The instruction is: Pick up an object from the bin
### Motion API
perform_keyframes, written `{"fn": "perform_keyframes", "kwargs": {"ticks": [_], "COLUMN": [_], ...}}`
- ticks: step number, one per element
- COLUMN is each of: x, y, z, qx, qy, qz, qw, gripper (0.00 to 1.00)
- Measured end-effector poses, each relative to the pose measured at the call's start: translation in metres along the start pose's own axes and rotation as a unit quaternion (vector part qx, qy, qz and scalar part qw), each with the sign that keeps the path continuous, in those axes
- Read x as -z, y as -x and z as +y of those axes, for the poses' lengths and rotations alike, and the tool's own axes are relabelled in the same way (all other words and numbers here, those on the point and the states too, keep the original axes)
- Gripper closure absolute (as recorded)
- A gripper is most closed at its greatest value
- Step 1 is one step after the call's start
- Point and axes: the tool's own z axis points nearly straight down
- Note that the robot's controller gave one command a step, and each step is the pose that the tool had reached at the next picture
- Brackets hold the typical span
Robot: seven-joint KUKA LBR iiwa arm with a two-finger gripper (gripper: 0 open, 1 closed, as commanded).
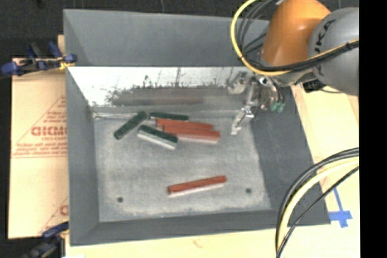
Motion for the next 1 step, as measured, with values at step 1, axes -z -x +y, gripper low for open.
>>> {"fn": "perform_keyframes", "kwargs": {"ticks": [1], "x": [-0.0726], "y": [-0.0070], "z": [0.0300], "qx": [-0.093], "qy": [-0.001], "qz": [0.0057], "qw": [0.9957], "gripper": [1.00]}}
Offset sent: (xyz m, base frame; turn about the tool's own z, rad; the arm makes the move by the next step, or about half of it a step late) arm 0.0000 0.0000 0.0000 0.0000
